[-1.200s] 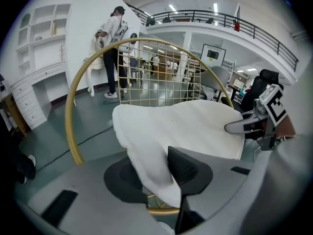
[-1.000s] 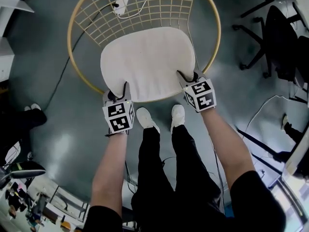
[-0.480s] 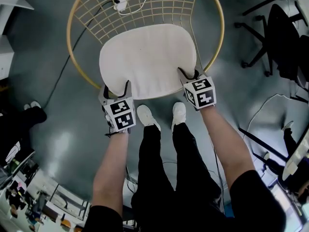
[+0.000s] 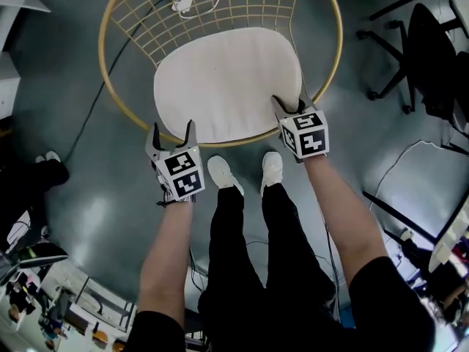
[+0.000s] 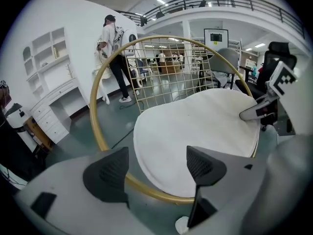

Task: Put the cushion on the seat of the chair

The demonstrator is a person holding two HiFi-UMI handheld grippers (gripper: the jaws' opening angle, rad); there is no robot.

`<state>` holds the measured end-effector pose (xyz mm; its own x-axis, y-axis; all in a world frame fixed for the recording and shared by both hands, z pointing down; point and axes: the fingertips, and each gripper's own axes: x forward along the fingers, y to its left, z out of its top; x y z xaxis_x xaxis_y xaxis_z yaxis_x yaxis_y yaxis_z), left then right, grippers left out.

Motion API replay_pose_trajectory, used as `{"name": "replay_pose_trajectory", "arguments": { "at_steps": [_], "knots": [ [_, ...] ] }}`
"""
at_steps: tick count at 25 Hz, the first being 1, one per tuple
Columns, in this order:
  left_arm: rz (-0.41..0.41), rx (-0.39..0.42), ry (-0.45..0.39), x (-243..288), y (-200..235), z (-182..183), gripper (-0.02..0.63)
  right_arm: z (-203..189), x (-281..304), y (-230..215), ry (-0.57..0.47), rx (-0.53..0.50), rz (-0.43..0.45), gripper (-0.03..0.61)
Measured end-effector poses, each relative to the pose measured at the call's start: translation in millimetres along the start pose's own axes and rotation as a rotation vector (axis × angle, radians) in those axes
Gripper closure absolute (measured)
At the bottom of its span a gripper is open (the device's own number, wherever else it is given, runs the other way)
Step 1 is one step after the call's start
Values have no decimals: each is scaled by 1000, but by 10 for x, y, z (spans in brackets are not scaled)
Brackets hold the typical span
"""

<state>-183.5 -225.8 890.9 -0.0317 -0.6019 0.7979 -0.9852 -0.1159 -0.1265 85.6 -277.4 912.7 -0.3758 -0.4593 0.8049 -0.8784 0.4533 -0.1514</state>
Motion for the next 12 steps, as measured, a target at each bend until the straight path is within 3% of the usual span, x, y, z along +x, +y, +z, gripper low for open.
{"name": "replay_pose_trajectory", "arguments": {
  "at_steps": [3,6,8,9,10,11,12],
  "knots": [
    [-21,2,-23,-19,-57,60,239,-21,21,-12,19,-20,-24,438],
    [-48,-4,-36,-51,-122,113,241,-42,22,-92,42,-52,-84,327],
    [-63,-11,-44,-86,-156,153,242,-49,24,-145,52,-55,-113,288],
    [-70,-15,-49,-109,-170,172,242,-52,26,-165,57,-57,-127,227],
    [-78,-18,-54,-132,-183,191,247,-55,28,-175,64,-62,-140,115],
    [-84,-19,-59,-154,-194,208,253,-55,27,-174,68,-70,-150,60],
    [-88,-19,-65,-172,-202,224,259,-48,24,-168,68,-77,-156,56]
  ]
}}
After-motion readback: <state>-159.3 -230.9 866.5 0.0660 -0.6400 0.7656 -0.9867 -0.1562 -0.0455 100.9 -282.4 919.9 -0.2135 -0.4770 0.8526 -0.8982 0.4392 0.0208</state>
